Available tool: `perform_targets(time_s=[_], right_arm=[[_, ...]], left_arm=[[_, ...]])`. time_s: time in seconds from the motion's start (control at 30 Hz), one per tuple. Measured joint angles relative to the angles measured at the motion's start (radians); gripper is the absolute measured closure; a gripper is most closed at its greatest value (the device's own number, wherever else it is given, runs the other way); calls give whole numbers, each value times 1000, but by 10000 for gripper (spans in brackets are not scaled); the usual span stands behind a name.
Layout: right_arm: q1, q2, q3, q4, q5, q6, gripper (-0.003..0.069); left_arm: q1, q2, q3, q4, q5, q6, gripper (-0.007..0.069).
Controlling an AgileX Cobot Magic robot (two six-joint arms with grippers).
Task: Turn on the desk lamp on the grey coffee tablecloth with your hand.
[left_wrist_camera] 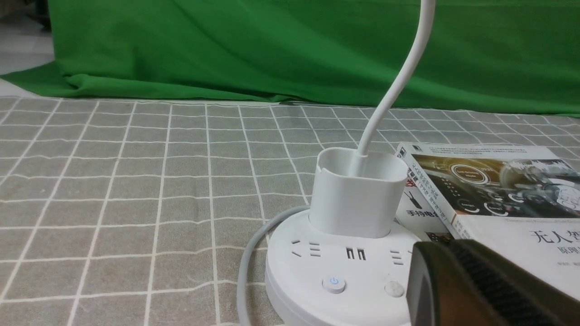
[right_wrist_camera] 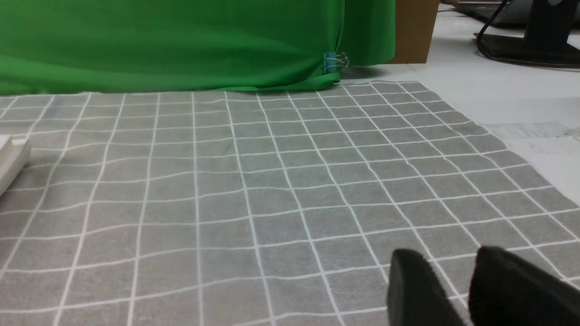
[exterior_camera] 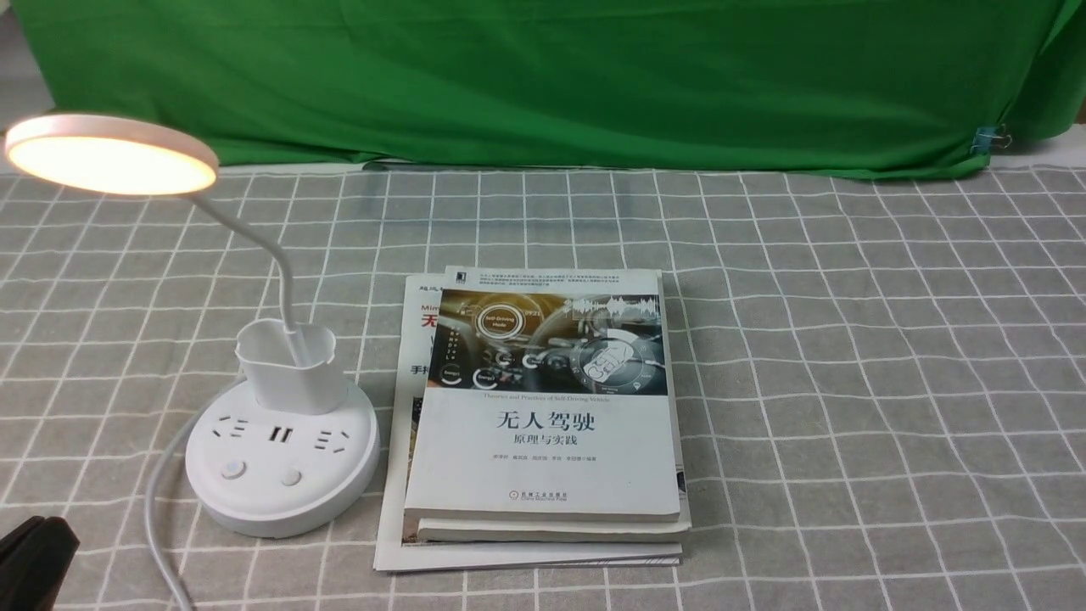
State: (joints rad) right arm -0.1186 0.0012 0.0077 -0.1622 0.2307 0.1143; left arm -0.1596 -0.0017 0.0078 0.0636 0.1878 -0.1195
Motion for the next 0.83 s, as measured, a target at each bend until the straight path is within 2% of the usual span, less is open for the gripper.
perform_targets(time_s=[0.83], right_arm=[[0,0,0,0,0,0,414]], left_arm=[[0,0,0,-14,48,27,585]])
